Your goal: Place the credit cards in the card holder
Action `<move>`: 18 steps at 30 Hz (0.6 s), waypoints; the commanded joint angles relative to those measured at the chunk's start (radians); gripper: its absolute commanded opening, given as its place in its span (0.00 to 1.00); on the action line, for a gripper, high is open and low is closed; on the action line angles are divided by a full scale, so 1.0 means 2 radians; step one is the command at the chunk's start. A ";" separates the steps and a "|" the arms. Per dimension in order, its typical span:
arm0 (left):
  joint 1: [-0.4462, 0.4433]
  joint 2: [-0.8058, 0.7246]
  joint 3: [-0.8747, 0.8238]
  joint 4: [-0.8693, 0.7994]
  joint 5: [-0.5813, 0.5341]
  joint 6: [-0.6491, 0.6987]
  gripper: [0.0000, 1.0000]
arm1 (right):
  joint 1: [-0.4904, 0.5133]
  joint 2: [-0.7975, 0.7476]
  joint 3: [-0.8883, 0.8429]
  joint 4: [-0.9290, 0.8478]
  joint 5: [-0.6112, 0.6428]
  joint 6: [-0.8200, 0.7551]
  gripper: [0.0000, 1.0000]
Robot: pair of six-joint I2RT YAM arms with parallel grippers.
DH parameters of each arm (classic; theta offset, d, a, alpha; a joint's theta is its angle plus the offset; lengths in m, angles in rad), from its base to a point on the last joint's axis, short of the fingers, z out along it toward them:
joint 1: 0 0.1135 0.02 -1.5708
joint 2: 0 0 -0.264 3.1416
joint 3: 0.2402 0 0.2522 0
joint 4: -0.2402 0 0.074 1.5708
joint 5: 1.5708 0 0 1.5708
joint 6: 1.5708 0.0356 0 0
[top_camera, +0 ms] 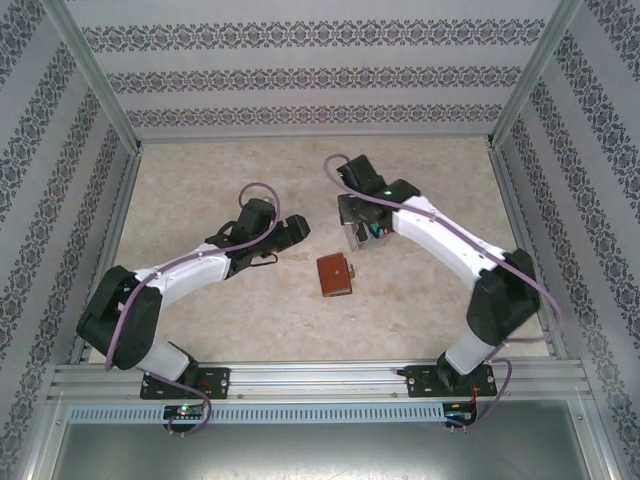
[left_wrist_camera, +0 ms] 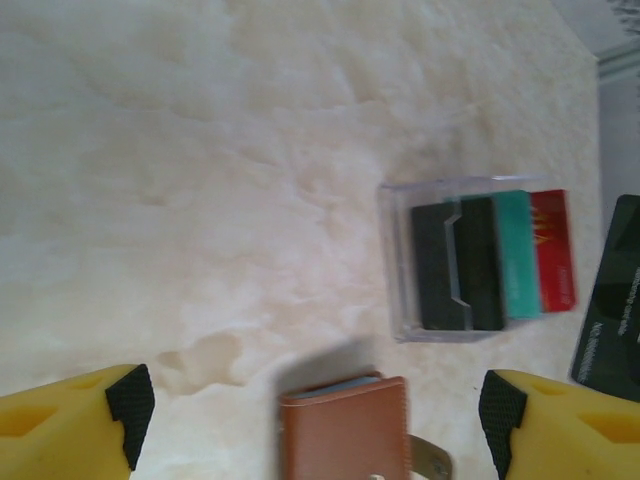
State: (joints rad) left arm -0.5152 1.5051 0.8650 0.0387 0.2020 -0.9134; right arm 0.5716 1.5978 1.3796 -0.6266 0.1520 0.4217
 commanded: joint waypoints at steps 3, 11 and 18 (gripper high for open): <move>0.012 0.019 0.057 0.050 0.110 0.014 0.87 | -0.070 -0.072 -0.090 0.117 -0.193 0.134 0.01; 0.024 0.072 0.103 0.083 0.205 -0.009 0.85 | -0.108 -0.080 -0.108 0.102 -0.165 0.107 0.01; 0.024 0.104 0.104 0.117 0.229 -0.041 0.86 | -0.112 -0.053 -0.093 0.115 -0.223 0.085 0.00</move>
State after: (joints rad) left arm -0.4763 1.6932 1.0576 0.1864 0.6003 -0.9527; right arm 0.3550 1.5112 1.2003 -0.4438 -0.2207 0.6033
